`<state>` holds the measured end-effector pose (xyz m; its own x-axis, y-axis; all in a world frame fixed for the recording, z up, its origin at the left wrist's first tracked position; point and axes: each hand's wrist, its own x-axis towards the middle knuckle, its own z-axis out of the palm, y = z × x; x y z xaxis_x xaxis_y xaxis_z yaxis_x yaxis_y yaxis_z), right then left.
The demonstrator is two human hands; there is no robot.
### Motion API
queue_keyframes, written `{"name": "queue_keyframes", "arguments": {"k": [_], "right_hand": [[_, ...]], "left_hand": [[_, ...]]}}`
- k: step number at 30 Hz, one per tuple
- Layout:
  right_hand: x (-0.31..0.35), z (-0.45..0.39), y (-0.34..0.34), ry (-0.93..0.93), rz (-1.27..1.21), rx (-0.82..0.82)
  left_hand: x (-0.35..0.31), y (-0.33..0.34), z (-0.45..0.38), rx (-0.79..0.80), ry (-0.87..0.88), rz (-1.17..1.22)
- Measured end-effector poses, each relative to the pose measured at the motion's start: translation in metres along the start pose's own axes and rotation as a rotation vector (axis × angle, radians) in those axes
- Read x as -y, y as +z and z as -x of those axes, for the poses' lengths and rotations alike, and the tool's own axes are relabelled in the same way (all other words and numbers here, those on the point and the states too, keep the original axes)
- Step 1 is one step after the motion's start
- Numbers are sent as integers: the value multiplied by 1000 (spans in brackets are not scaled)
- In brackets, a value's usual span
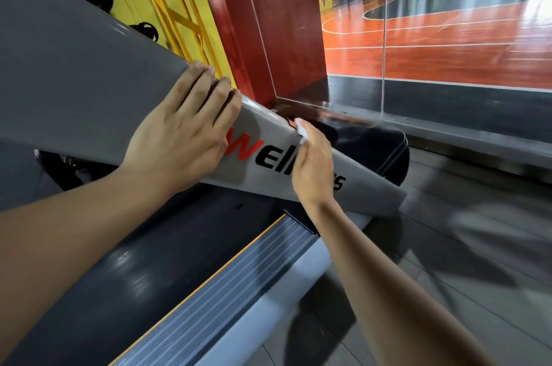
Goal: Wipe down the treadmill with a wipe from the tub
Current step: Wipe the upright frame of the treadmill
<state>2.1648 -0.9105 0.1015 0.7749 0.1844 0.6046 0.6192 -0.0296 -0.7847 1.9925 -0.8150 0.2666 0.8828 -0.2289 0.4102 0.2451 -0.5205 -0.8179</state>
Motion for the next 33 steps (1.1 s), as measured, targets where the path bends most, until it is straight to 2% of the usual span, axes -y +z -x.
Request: {"name": "queue_keyframes", "arguments": {"k": [2,3,5,8,11,13,16,18,20,24,27,29,31,33], "right_hand": [[-16,12,-1,103,0,-72],[-15,19,2,96,-25,-101],[3,38,14,-14,-114,-110],[47,66,40,-273,-177,12],[48,70,54,-329,-111,8],[18,67,57,-173,-85,-78],[-35,68,52,298,-151,-200],[-44,68,47,446,-188,-211],[-19,70,47,305,-173,-172],[50,78,58,-169,-89,-48],[39,81,63,-340,1,18],[9,92,61,-261,51,23],[-13,103,58,-68,43,-2],[-18,109,58,51,17,-16]], "left_hand": [[-2,1,0,-1,-8,8],[-3,1,-1,-4,-14,4],[-5,2,-1,-10,-28,1],[-6,3,-1,-18,-37,6],[-6,2,0,-9,-37,37],[-6,1,0,-5,-36,39],[-7,2,0,-12,-37,41],[-8,3,0,-16,-44,54],[-9,4,0,-18,-51,45],[-10,4,1,-19,-46,56],[-10,4,1,-10,-43,59],[-11,4,0,-15,-49,50],[-12,5,1,-17,-57,55],[-12,4,1,-21,-62,69]]}}
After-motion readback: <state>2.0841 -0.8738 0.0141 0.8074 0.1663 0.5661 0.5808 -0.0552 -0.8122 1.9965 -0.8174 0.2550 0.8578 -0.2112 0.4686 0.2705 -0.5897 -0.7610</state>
